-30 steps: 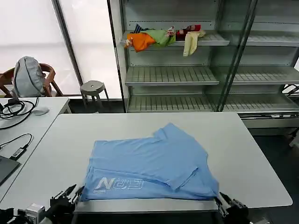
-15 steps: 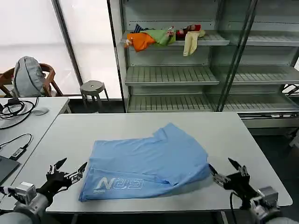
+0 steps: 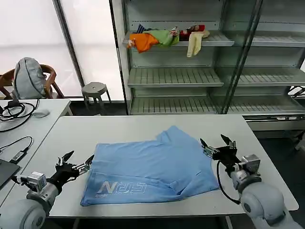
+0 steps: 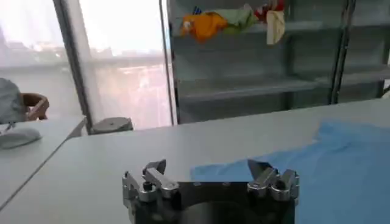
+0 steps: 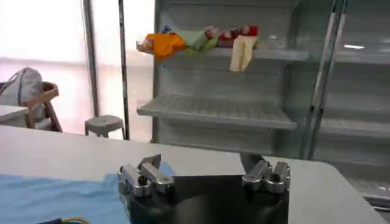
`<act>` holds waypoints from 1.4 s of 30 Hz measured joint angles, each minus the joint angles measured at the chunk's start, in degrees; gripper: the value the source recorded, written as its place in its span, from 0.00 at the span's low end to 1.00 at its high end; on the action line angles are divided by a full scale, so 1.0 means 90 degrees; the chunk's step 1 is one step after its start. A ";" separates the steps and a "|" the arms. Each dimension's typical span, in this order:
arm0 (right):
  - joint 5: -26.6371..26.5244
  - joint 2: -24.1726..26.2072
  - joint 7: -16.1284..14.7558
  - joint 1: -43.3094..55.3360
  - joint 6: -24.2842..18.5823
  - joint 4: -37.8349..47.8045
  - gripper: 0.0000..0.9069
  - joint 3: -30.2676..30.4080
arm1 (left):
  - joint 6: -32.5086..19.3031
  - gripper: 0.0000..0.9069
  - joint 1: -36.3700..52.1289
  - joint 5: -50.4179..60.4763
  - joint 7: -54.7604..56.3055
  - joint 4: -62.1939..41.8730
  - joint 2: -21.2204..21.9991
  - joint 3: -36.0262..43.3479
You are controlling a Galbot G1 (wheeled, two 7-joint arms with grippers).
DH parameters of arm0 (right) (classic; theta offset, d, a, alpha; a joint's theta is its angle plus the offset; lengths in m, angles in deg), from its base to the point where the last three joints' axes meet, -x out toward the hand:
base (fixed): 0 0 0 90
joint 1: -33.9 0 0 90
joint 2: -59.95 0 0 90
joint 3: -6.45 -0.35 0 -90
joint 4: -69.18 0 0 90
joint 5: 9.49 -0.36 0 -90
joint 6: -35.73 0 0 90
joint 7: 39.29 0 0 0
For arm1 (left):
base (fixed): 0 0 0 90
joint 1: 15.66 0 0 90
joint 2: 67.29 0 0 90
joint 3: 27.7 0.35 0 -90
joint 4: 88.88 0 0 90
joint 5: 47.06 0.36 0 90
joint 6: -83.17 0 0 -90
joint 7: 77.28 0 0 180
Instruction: Fold and organize the clothes.
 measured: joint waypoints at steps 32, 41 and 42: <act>0.0989 -0.1009 0.0029 0.2077 0.0056 0.2263 1.00 0.1342 | -0.0106 1.00 0.1410 0.0218 -0.0043 -0.1257 0.0030 0.0838; 0.1227 -0.1725 -0.0022 0.3121 0.0052 0.3795 1.00 0.1770 | -0.0094 1.00 0.2097 0.0233 -0.0049 -0.2132 -0.0011 0.1191; 0.1257 -0.1805 -0.0036 0.3220 0.0046 0.3970 1.00 0.1785 | -0.0090 1.00 0.2168 0.0232 -0.0058 -0.2222 -0.0001 0.1244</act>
